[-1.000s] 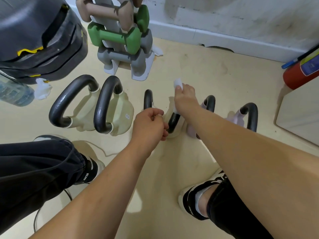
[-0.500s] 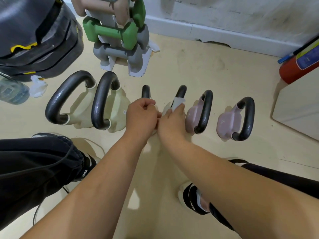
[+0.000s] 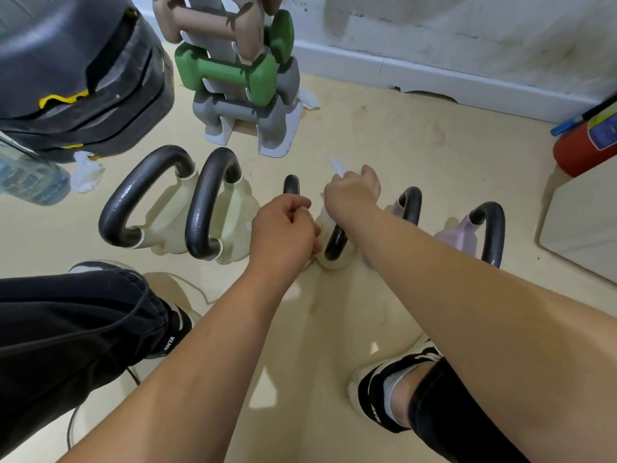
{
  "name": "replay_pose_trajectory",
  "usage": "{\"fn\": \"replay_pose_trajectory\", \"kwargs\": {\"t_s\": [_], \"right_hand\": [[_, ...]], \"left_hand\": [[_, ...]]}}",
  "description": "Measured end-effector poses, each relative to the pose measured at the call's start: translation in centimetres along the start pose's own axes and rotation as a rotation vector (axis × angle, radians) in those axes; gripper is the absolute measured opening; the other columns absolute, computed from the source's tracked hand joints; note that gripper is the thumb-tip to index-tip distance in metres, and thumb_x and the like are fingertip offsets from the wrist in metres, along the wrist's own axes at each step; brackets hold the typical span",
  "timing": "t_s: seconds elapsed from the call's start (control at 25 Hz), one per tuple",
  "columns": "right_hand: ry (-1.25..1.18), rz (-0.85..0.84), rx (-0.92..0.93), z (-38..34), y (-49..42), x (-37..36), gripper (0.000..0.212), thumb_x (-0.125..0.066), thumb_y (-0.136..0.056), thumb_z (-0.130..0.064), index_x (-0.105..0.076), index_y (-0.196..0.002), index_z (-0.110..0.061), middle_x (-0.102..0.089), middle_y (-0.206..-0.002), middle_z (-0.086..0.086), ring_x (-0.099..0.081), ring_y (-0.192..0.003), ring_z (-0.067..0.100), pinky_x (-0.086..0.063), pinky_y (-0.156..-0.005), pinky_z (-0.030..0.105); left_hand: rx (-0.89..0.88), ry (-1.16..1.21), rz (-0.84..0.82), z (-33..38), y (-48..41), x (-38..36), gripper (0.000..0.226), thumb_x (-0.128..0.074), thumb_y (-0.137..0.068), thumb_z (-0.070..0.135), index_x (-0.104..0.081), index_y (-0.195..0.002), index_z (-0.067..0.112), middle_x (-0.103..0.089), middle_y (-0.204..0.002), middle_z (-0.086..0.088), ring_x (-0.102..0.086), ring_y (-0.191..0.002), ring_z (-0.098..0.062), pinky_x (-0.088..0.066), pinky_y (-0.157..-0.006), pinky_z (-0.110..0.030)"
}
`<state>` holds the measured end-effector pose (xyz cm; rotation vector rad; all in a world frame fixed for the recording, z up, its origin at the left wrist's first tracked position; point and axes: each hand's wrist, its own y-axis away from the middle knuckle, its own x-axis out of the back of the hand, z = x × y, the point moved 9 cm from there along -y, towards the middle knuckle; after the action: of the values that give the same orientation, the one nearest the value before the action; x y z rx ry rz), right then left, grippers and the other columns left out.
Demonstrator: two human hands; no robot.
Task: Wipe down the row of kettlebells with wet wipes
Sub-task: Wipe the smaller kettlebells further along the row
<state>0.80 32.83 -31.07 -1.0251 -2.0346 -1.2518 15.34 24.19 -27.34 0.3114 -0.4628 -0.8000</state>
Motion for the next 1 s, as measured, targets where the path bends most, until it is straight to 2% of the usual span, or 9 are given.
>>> {"fn": "replay_pose_trajectory", "kwargs": {"t_s": [0.08,0.16,0.24,0.36,0.48,0.6,0.76,0.88,1.0], "right_hand": [[0.184,0.087,0.154,0.2,2.5,-1.3,0.045,-0.035,-0.098,-0.019,-0.05,-0.139,-0.007,-0.011,-0.164,0.016,0.004,-0.154,0.033,-0.006,-0.123,0.041],[0.432,0.132,0.402,-0.4,5.4,-2.9,0.044,-0.04,-0.092,-0.026,-0.063,-0.125,-0.007,-0.031,-0.157,0.016,0.004,-0.154,0.036,-0.002,-0.124,0.05],[0.575,0.102,0.681,-0.1,9.0,-5.0,0.044,-0.04,-0.091,-0.029,-0.069,-0.117,-0.011,-0.057,-0.135,0.011,-0.017,-0.151,0.035,0.003,-0.124,0.054],[0.656,0.06,0.891,0.5,10.9,-5.3,0.041,-0.038,-0.094,-0.031,-0.072,-0.103,-0.012,-0.065,-0.103,0.006,-0.05,-0.124,0.033,-0.003,-0.124,0.051],[0.535,0.173,0.727,-1.0,5.5,-2.3,0.036,-0.034,-0.094,-0.031,-0.069,-0.095,-0.022,-0.055,-0.084,0.001,-0.052,-0.107,0.031,-0.026,-0.111,0.042],[-0.089,0.002,0.278,1.8,-0.5,0.6,0.042,-0.031,-0.104,-0.03,-0.057,-0.135,-0.018,-0.044,-0.143,0.01,-0.039,-0.134,0.028,-0.031,-0.112,0.039],[-0.527,0.026,-0.021,2.3,1.4,-0.8,0.05,-0.033,-0.101,-0.017,-0.035,-0.148,-0.034,-0.031,-0.153,0.004,-0.044,-0.132,0.025,-0.041,-0.088,0.033],[-0.783,0.051,-0.137,1.9,5.4,-2.9,0.07,-0.038,-0.088,-0.024,-0.02,-0.146,-0.061,-0.052,-0.133,0.006,-0.063,-0.112,0.036,-0.054,-0.081,0.043],[-0.939,0.055,-0.16,3.4,7.9,-1.9,0.062,-0.04,-0.096,-0.012,-0.039,-0.145,-0.05,-0.062,-0.105,0.0,-0.062,-0.082,0.019,-0.051,-0.073,0.03]], "left_hand": [[0.006,0.017,0.005,0.0,0.1,0.1,0.027,-0.044,-0.098,0.009,-0.066,-0.112,0.014,-0.07,-0.074,-0.008,-0.063,-0.049,-0.017,-0.047,-0.044,-0.022],[0.002,0.023,0.015,0.0,0.0,0.3,0.026,-0.044,-0.099,0.008,-0.066,-0.111,0.013,-0.07,-0.07,-0.006,-0.063,-0.049,-0.02,-0.047,-0.044,-0.023],[-0.003,0.02,0.026,0.0,0.0,0.4,0.025,-0.045,-0.099,0.009,-0.067,-0.111,0.013,-0.071,-0.07,-0.005,-0.063,-0.049,-0.019,-0.048,-0.044,-0.022],[0.003,0.023,0.012,-0.4,0.0,0.2,0.024,-0.046,-0.099,0.009,-0.066,-0.111,0.013,-0.07,-0.071,-0.005,-0.063,-0.048,-0.015,-0.05,-0.044,-0.021],[0.01,0.017,-0.014,-0.8,-0.2,-0.1,0.024,-0.045,-0.099,0.009,-0.066,-0.111,0.014,-0.07,-0.071,-0.003,-0.063,-0.049,-0.013,-0.052,-0.049,-0.024],[-0.005,-0.009,-0.025,-0.7,-0.3,-0.3,0.023,-0.047,-0.1,0.012,-0.067,-0.11,0.016,-0.07,-0.073,-0.004,-0.064,-0.051,-0.013,-0.052,-0.053,-0.024],[-0.006,-0.03,-0.054,-0.5,0.2,-0.8,0.023,-0.047,-0.099,0.01,-0.067,-0.11,0.014,-0.07,-0.073,-0.005,-0.065,-0.051,-0.014,-0.059,-0.057,-0.033],[0.022,0.028,-0.057,-0.5,0.9,-0.7,0.023,-0.046,-0.099,0.007,-0.066,-0.109,0.013,-0.07,-0.072,-0.007,-0.066,-0.049,-0.014,-0.061,-0.06,-0.037],[0.049,0.052,-0.054,-0.8,1.5,-0.4,0.023,-0.046,-0.098,0.007,-0.066,-0.109,0.012,-0.071,-0.075,-0.008,-0.065,-0.049,-0.014,-0.061,-0.061,-0.036]]}}
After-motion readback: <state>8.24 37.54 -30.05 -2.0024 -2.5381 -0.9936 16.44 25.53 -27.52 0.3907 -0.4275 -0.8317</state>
